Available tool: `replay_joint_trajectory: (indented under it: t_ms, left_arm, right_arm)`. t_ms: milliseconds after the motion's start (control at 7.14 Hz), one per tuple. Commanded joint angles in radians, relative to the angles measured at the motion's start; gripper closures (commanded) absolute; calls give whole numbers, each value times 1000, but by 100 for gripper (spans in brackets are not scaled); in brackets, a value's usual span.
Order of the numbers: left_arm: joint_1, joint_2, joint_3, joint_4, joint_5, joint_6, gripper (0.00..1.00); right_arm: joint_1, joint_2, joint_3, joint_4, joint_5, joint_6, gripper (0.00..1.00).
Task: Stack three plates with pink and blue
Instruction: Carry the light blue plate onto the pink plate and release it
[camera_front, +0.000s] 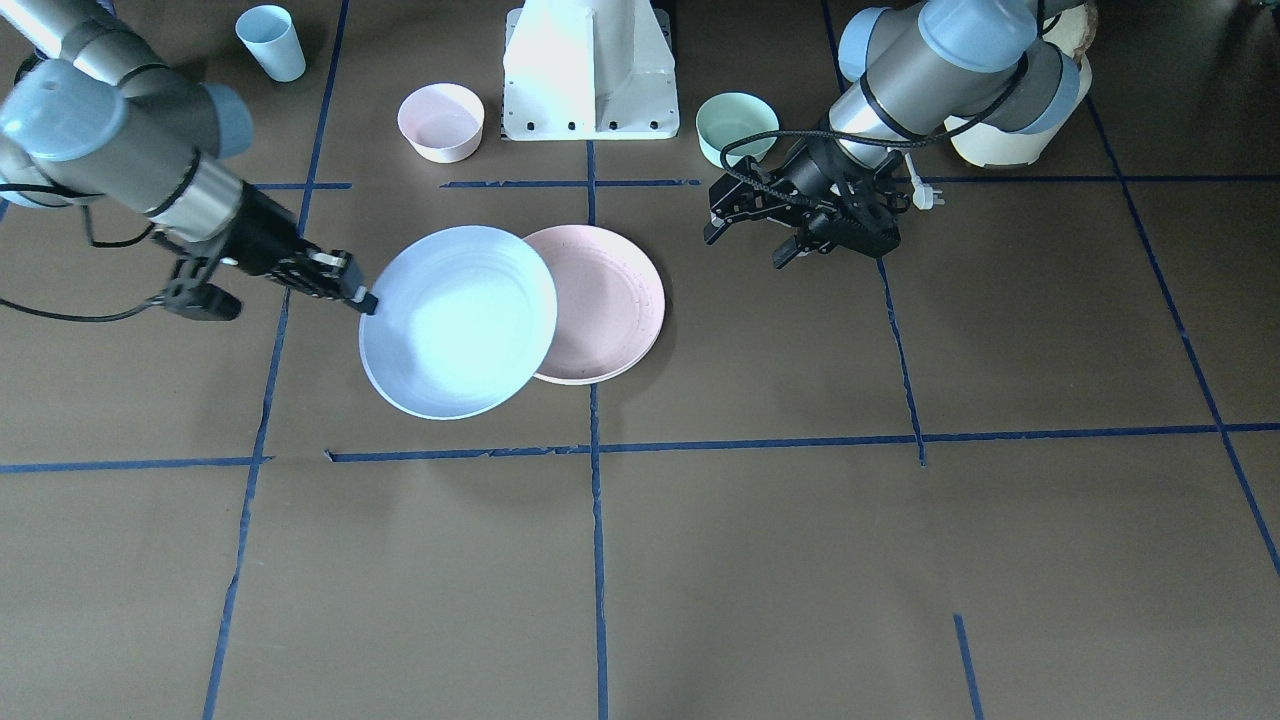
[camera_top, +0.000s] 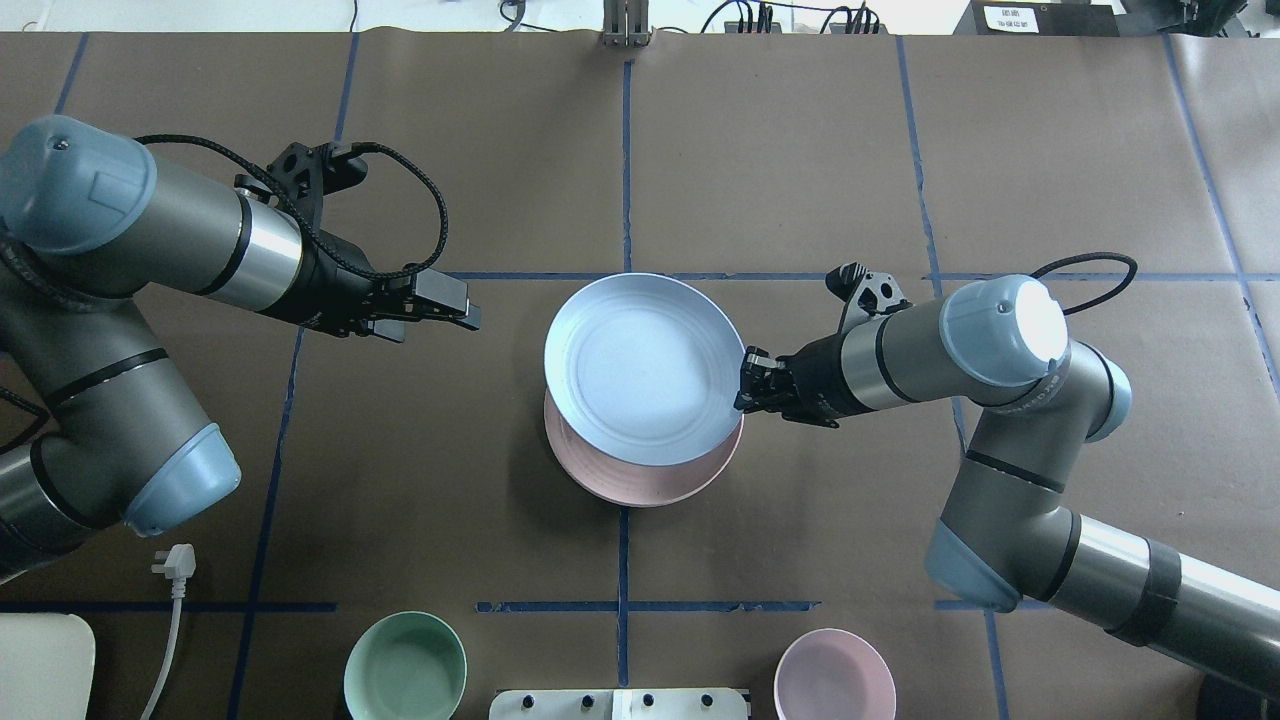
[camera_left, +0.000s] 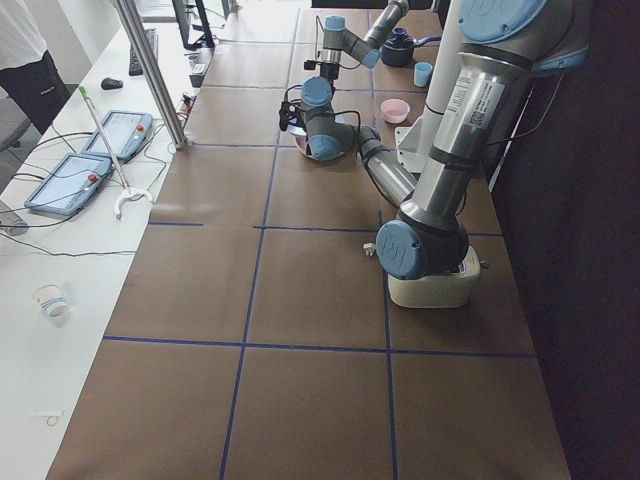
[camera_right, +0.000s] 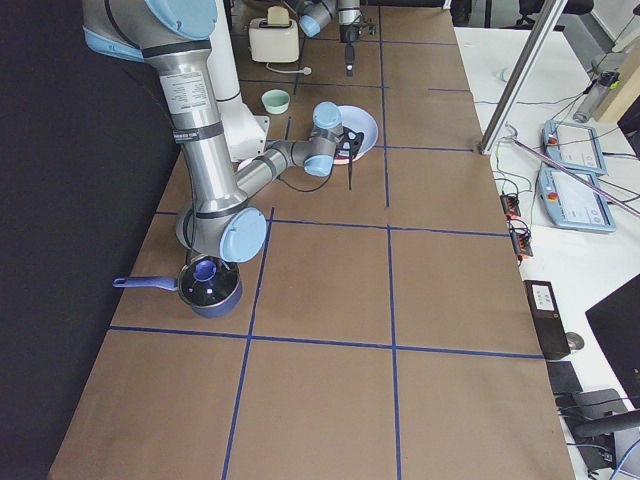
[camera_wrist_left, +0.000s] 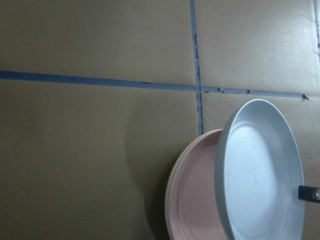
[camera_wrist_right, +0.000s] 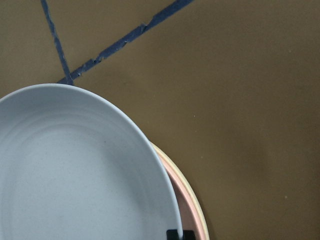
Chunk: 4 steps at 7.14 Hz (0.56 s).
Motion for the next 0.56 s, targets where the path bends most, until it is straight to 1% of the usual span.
replay_joint_trajectory:
  t_ms: [0, 140, 280, 420]
  left_arm:
    - [-1, -1, 3, 0, 0, 1, 0]
    - [-1, -2, 3, 0, 0, 1, 0]
    - [-2, -1, 4, 0, 0, 3, 0]
    - [-14, 2, 3, 2, -3, 3, 0]
  right_arm:
    - [-20, 2, 3, -3, -13, -3, 70]
    - [-22, 1, 5, -1, -11, -5, 10]
    - [-17, -9, 37, -1, -2, -6, 0]
    - [10, -71, 116, -1, 36, -8, 0]
